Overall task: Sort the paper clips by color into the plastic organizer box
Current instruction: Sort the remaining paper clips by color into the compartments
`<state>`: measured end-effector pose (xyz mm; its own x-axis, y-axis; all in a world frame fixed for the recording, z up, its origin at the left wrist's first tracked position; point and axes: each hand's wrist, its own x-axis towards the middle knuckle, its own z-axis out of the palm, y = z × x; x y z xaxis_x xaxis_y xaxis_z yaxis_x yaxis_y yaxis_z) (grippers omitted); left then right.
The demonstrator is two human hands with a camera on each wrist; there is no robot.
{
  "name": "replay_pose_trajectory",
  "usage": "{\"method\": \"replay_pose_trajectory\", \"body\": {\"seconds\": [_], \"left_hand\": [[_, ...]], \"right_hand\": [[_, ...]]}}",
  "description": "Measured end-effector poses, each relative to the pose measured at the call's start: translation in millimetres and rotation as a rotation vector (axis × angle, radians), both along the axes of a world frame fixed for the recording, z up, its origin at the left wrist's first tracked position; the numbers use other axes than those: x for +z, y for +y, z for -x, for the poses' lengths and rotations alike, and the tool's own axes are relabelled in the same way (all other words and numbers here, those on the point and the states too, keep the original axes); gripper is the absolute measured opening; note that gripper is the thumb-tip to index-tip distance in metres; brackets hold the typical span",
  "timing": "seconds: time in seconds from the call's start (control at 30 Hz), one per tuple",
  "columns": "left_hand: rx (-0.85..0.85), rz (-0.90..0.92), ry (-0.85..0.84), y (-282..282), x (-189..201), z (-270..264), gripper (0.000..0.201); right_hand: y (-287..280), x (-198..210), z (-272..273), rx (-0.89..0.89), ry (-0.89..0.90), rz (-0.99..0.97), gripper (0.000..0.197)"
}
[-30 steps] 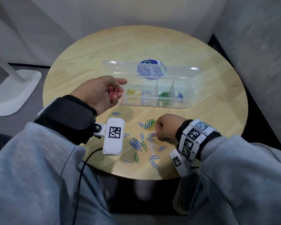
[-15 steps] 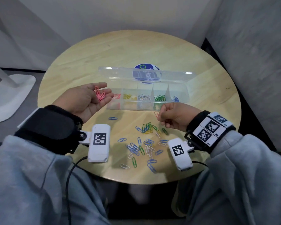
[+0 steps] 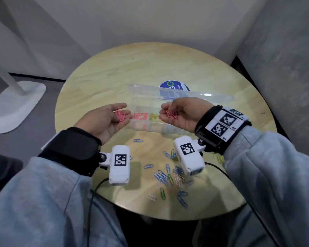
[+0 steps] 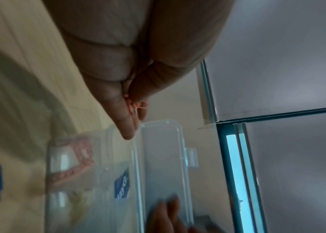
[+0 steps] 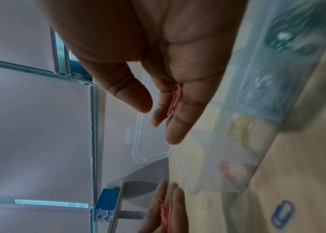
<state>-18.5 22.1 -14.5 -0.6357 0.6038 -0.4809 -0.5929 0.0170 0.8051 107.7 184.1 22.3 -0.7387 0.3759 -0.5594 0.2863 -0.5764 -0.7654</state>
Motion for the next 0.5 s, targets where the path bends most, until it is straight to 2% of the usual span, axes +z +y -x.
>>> {"method": "replay_pose_trajectory", "body": {"seconds": [0.13, 0.27, 0.43, 0.5], "left_hand": [[-0.034, -0.040, -0.039, 13, 2, -1, 0.039], [-0.005, -0.110, -0.077, 19, 3, 0, 0.036], [0.009, -0.197, -0.028, 24, 5, -4, 0.049], [0.007, -0.214, -0.025, 26, 4, -5, 0.049]], "right_hand": [[-10, 1, 38, 0.020, -0.028, -0.007, 0.028], [-17, -1, 60, 0.064, -0.095, -0.062, 0.019], [-19, -6, 58, 0.112, -0.112, -0.128, 0.013], [-15, -9, 48, 0.110, -0.108, -0.149, 0.022]]}}
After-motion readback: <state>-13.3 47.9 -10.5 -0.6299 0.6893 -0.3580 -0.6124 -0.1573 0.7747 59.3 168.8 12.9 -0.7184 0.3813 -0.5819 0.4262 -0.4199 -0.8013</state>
